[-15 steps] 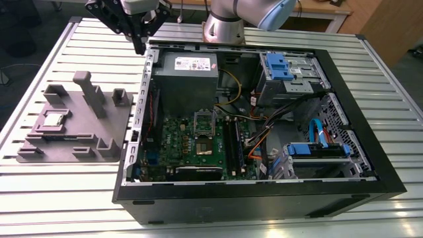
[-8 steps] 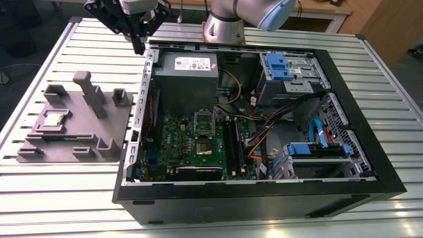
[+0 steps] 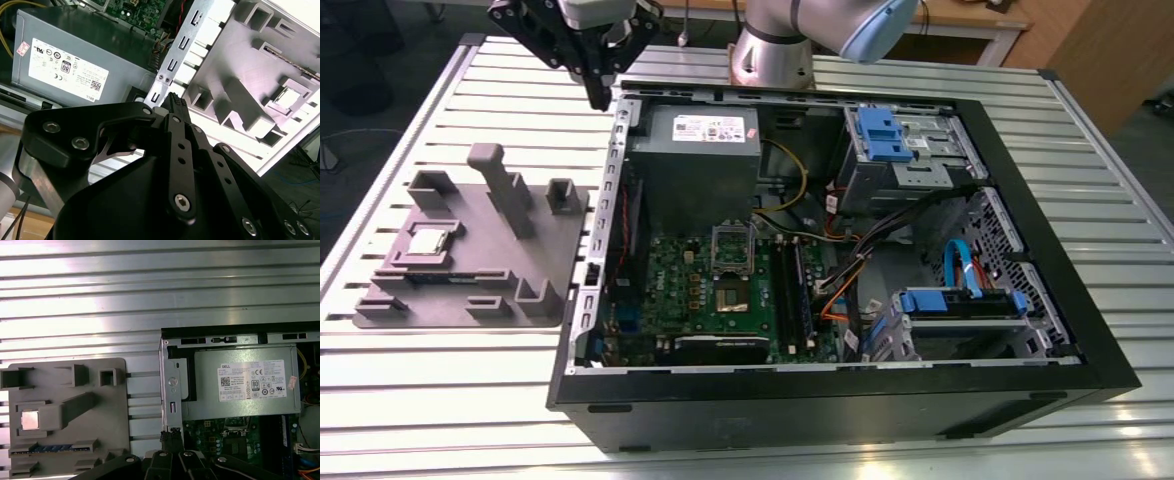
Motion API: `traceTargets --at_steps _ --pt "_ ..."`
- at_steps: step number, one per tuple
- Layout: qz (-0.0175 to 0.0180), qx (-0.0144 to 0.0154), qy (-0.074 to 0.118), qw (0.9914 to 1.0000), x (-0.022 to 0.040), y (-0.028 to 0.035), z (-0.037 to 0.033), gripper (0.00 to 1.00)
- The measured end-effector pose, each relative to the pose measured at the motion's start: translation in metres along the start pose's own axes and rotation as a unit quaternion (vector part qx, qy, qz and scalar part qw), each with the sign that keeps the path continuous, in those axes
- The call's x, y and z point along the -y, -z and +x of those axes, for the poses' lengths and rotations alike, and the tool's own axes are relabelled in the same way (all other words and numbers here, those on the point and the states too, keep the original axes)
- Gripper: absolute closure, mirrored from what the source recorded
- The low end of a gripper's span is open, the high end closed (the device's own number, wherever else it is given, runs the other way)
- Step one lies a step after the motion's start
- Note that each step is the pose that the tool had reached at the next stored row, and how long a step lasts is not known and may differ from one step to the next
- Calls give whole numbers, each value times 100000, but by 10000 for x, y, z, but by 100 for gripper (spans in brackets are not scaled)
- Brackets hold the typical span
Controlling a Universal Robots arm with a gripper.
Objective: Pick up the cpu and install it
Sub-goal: 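Reach for the cpu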
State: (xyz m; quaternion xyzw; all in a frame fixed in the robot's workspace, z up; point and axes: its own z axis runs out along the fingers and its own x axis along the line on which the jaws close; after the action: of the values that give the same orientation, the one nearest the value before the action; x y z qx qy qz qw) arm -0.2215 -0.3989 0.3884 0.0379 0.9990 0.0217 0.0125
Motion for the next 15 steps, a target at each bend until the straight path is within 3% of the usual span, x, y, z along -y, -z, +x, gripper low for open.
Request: traceTargets --at_steps 15 --pt "1 -1 -2 100000 3 0 34 89"
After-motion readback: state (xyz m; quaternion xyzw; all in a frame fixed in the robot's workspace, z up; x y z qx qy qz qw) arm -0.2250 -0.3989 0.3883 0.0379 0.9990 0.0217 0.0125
